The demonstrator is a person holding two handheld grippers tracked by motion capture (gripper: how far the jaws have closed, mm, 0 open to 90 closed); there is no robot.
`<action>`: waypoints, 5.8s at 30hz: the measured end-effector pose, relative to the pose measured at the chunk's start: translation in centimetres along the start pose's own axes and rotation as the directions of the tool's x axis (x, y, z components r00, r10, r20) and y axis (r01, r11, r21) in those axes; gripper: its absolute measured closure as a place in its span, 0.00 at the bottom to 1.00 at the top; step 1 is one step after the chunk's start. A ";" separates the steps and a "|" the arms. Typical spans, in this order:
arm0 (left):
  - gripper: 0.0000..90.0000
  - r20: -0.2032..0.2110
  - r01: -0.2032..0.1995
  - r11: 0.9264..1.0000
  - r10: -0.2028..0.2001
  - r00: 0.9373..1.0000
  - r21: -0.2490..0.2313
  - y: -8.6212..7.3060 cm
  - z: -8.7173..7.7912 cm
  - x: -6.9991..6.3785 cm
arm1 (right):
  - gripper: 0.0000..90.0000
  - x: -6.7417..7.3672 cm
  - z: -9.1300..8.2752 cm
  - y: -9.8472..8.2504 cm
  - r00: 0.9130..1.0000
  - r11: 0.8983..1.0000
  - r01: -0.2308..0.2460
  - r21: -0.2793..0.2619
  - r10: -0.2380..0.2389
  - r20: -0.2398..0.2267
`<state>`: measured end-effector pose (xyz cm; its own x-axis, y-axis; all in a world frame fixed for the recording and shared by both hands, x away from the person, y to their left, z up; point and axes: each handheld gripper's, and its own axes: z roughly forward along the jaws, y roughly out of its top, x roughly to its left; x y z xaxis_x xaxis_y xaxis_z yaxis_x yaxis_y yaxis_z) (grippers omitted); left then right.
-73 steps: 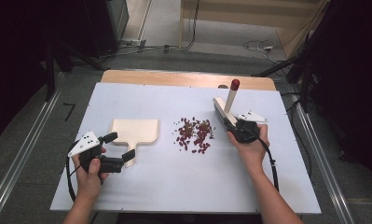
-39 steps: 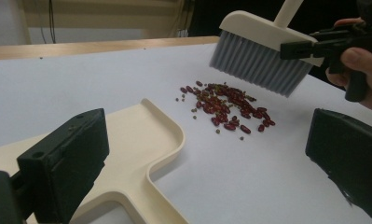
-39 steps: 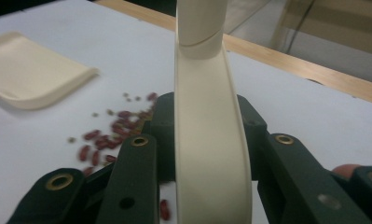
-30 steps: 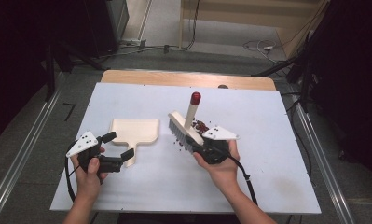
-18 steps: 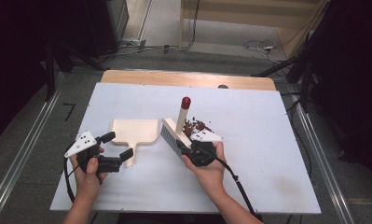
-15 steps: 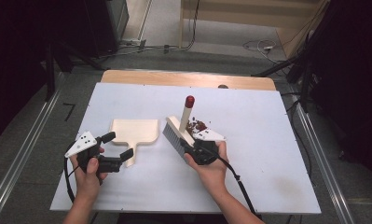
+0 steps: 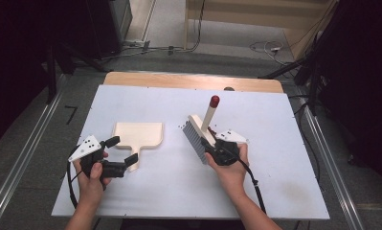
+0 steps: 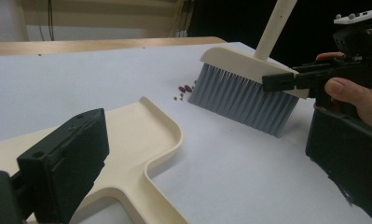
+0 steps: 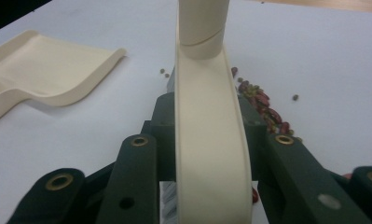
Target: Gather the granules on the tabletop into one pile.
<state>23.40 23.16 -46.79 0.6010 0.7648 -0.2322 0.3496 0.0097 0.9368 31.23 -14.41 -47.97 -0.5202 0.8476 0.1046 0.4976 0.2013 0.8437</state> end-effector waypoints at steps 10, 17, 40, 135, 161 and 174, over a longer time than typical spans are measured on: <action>0.00 0.005 -0.001 1.000 0.001 1.000 0.000 0.0 0.1 0.0 | 0.73 -1.4 -0.8 0.1 0.999 0.999 -0.037 -0.012 0.038 0.011; 0.00 0.006 -0.001 1.000 0.001 1.000 0.007 0.0 0.3 -0.1 | 0.73 0.0 -1.1 1.5 0.998 0.998 -0.035 -0.055 0.033 -0.045; 0.00 0.010 0.000 1.000 -0.001 1.000 0.013 -0.1 0.4 -0.1 | 0.73 2.4 5.0 2.7 0.990 0.994 -0.109 -0.028 0.111 0.082; 0.00 0.005 -0.007 0.999 0.007 1.000 0.041 -0.4 1.1 -0.2 | 0.73 -13.4 3.3 4.5 0.814 0.929 0.370 -0.012 -0.331 -0.477; 0.00 0.007 -0.006 0.999 0.005 1.000 0.043 -0.3 1.1 -0.2 | 0.73 -13.6 3.5 5.6 0.823 0.944 0.331 0.001 -0.288 -0.489; 0.00 0.010 -0.007 0.999 0.007 1.000 0.045 -0.4 1.2 -0.2 | 0.73 -15.0 1.3 7.9 0.894 0.965 0.251 -0.072 -0.260 -0.365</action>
<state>24.02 22.23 -47.39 0.6105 0.7583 -0.2285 0.3777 -0.0251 0.9256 43.83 -24.90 -43.53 -0.8476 0.5265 0.0660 0.2995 0.3721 0.8786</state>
